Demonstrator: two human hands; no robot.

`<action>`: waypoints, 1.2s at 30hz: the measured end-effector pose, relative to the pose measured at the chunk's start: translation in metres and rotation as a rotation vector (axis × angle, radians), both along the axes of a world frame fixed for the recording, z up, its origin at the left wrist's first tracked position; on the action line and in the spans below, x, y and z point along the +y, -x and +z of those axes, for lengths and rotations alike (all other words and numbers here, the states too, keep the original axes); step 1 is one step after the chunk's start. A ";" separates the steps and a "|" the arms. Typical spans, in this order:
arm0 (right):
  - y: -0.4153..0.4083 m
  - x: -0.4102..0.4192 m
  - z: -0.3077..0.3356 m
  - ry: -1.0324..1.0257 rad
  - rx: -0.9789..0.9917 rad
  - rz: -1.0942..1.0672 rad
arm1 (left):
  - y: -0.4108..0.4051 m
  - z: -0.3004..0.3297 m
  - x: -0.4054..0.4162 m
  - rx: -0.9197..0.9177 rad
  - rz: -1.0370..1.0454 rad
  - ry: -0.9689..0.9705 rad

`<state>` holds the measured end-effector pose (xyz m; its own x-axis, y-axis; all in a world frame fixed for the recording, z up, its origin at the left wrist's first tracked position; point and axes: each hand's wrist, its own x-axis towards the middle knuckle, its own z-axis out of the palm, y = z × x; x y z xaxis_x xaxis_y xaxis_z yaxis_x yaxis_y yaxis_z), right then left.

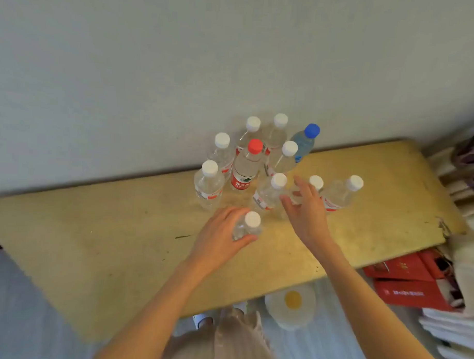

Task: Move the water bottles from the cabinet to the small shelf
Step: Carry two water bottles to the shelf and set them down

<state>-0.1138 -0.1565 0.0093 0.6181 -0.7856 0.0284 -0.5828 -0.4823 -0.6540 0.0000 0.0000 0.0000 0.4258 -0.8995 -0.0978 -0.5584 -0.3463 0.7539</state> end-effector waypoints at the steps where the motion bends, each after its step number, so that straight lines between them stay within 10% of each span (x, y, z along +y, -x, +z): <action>1: -0.007 -0.008 -0.001 -0.010 0.010 0.001 | 0.000 0.000 -0.003 0.009 0.017 0.011; 21: -0.009 -0.021 -0.018 0.007 0.013 0.360 | 0.004 -0.012 -0.012 0.212 0.264 0.076; 36: 0.111 0.061 0.009 0.010 -0.207 -0.161 | 0.025 0.022 -0.002 0.024 -0.095 0.249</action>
<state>-0.2252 -0.0956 0.0186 0.4654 -0.8724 0.1496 -0.5066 -0.4011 -0.7632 -0.0254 -0.0015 0.0216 0.3384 -0.9330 0.1221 -0.5604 -0.0956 0.8227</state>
